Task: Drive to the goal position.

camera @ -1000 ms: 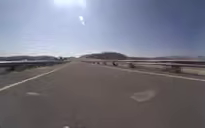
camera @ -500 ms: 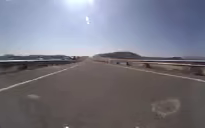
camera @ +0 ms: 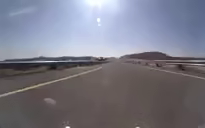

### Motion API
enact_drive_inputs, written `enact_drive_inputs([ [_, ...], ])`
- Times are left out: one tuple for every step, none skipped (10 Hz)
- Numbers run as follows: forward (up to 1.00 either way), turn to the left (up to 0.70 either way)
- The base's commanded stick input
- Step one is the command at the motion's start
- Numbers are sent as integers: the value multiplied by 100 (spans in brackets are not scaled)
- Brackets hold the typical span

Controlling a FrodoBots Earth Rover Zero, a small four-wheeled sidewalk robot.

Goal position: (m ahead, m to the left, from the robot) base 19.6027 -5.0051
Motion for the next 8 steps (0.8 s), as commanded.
enact_drive_inputs([
  [70,0],
  [70,0],
  [70,0],
  [70,0],
  [70,0],
  [70,0],
  [70,-27],
  [70,-14],
])
